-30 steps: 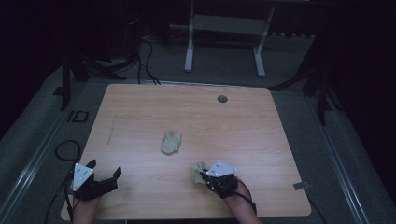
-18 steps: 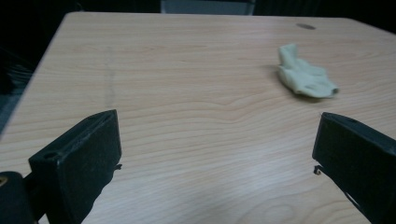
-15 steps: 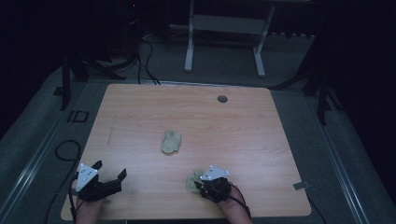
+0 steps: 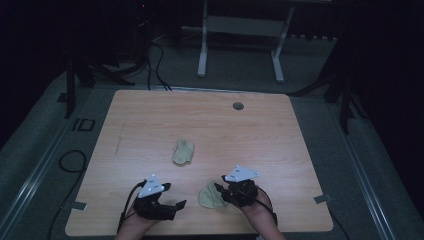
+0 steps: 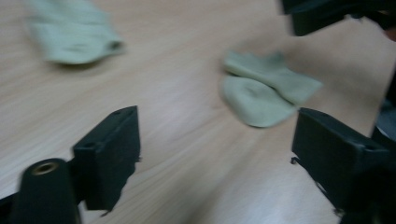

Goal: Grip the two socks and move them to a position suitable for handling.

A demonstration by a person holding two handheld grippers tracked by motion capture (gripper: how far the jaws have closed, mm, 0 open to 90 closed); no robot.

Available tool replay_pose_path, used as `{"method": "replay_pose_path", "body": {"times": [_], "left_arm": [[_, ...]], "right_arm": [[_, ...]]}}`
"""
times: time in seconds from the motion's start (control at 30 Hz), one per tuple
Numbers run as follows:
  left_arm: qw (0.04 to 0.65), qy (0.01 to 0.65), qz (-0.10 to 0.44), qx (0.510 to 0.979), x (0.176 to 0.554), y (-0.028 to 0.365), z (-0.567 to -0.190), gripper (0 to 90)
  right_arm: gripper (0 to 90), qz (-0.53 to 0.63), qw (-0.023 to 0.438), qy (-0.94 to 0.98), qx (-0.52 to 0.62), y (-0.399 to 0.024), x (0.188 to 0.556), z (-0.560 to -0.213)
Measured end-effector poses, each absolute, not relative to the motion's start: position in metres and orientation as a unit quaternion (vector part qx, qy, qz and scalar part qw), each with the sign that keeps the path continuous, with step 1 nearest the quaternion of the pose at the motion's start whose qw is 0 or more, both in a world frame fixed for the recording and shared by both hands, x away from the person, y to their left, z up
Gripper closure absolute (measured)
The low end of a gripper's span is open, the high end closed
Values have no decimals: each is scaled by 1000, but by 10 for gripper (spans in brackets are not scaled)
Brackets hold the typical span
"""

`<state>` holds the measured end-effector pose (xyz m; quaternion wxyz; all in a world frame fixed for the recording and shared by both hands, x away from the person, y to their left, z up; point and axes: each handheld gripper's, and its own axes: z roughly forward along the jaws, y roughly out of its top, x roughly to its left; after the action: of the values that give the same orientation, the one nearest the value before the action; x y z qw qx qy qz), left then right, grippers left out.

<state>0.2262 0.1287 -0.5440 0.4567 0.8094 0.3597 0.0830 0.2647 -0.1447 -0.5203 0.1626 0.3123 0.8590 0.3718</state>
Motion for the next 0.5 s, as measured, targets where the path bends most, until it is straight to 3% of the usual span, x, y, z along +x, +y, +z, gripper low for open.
{"method": "replay_pose_path", "body": {"times": [0.13, 0.23, 0.5], "left_arm": [[449, 341, 71, 823, 233, 115, -547, 270], [440, 339, 51, 830, 242, 104, -552, 374], [421, 338, 13, 842, 266, 90, -566, 472]], "right_arm": [[615, 356, 150, 866, 317, -145, 265, -533], [631, 341, 140, 873, 320, -146, 267, -544], [723, 326, 129, 881, 316, -145, 270, -554]]}}
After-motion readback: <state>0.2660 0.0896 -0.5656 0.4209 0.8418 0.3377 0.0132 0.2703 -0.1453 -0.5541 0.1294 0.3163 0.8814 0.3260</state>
